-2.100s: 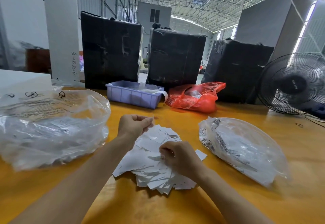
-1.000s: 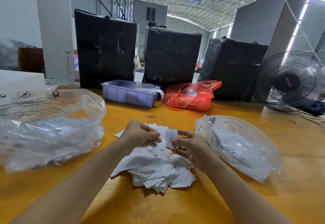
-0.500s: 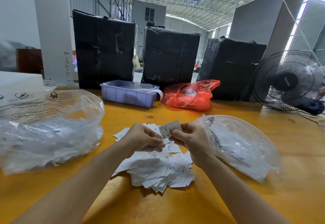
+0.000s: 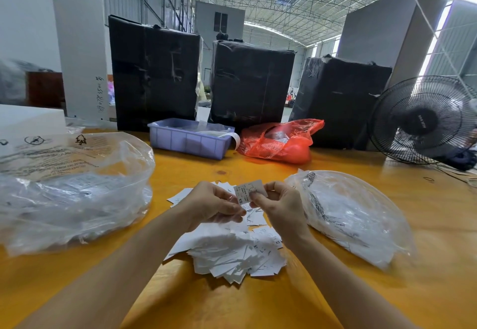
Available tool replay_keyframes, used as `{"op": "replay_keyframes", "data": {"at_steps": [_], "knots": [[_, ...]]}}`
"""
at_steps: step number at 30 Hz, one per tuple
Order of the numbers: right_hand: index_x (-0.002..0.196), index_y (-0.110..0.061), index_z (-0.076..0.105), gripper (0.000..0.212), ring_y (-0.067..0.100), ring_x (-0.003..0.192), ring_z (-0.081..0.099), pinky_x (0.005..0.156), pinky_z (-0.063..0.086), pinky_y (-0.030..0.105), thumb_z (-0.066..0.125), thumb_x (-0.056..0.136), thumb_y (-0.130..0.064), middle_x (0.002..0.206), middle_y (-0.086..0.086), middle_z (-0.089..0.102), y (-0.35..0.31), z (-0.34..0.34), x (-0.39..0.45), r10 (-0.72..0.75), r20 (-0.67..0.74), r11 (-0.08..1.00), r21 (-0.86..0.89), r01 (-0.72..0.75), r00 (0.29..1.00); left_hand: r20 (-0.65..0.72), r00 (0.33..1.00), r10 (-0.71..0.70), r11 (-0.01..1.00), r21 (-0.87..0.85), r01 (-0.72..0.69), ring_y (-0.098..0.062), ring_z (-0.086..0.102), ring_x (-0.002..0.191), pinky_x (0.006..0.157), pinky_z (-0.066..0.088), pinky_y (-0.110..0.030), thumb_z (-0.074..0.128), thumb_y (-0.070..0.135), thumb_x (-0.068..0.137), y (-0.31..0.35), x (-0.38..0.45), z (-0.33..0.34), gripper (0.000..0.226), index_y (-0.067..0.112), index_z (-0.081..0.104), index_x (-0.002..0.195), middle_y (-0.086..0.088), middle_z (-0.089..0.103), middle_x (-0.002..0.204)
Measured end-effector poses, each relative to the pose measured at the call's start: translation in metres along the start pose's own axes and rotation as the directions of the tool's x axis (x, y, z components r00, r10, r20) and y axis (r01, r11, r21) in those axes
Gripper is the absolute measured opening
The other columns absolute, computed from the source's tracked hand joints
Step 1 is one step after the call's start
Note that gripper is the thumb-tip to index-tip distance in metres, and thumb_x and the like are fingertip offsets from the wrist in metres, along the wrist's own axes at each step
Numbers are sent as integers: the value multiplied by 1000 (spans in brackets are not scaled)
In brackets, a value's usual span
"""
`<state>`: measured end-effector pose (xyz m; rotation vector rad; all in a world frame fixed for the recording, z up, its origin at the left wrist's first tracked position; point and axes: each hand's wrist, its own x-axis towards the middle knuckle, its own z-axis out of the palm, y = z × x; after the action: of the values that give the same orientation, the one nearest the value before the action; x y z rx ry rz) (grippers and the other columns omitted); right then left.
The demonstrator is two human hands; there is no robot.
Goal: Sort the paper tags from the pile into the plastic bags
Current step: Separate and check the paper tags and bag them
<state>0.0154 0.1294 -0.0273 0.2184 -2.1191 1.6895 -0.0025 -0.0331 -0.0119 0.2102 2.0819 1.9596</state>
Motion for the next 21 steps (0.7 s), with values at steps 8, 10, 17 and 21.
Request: {"op": "replay_keyframes", "data": {"at_steps": [8,10,17,21], "knots": [[82,-7,63,7,13,71,70,64,55,21,69,83,-5,81,5,72,0,1,0,-67,20,996,61,65,998,6,1000,-20,996,-92,21,-24,72,70,55,55,-21,70,-6,76,0,-1,-3,25,-11,64,100,-24,71,88],[84,-3,63,8,18,76,71,68,58,29,70,83,-8,82,8,72,2,2,0,-84,26,996,-11,85,996,22,999,-30,995,-95,32,-23,72,72,58,57,-22,71,-5,75,1,-1,-3,26,-10,65,100,-23,71,90],[80,-3,62,12,27,77,70,72,55,52,70,83,-10,80,10,72,5,3,0,-130,-21,987,-96,127,991,73,996,-42,989,-141,52,-25,72,78,62,58,-24,61,-9,83,3,-2,-3,18,-4,64,100,-23,71,92],[78,-7,62,10,28,75,70,71,55,52,71,83,-11,79,11,72,5,3,1,-123,-28,989,-90,120,992,53,998,-23,991,-127,30,-28,70,84,68,59,-26,59,-7,85,3,-3,-2,16,2,63,97,-23,71,94]]}}
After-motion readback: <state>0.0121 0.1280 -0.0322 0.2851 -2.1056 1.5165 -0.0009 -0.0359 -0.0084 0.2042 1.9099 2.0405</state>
